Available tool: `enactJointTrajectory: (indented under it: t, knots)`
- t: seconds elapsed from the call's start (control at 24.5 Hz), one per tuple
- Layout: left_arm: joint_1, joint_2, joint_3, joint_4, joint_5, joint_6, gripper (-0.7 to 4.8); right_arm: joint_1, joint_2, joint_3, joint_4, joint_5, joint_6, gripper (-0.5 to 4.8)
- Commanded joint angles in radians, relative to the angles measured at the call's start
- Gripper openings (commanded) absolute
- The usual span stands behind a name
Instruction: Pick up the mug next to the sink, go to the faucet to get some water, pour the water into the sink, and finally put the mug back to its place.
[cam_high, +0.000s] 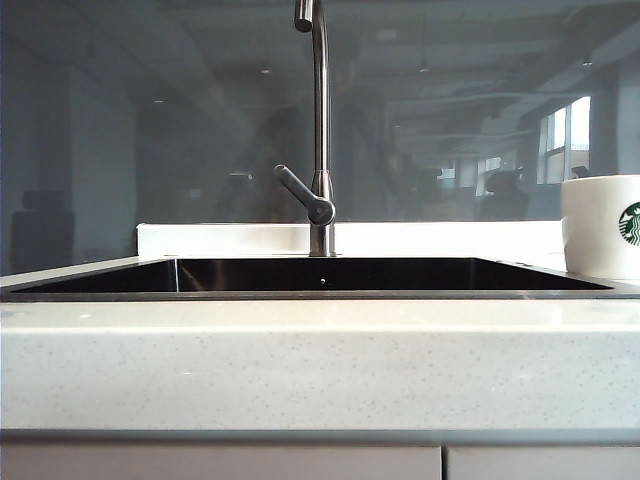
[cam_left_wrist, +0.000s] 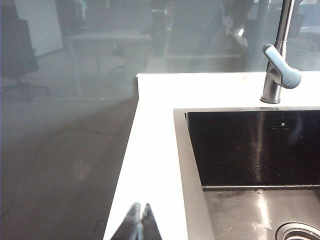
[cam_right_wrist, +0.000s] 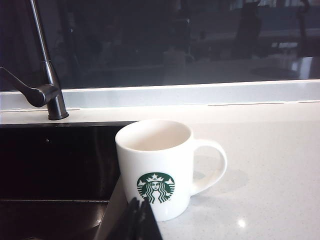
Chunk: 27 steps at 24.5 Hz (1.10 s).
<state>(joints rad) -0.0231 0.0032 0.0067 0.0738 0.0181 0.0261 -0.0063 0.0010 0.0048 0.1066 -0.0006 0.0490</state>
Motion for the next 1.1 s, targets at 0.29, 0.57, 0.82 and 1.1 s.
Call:
enactJointTrajectory:
  t: [0.29,0.57,0.82,1.1]
  knots:
    - [-0.002,0.000,0.003,0.014,0.004,0.000,-0.02,0.000,-0.003,-0.003,0.093,0.002,0.008,-0.06]
    - [-0.003,0.000,0.003,0.169,0.012,-0.150,-0.03,-0.002,0.002,0.085,0.032,0.212,0.386,-0.06]
    - [-0.003,0.066,0.073,0.256,0.055,-0.198,-0.05,-0.003,0.143,0.170,0.034,0.245,0.198,-0.06]
    - [-0.003,0.507,0.145,0.521,0.167,-0.131,-0.05,-0.117,0.655,0.268,0.348,0.133,-0.087,-0.06]
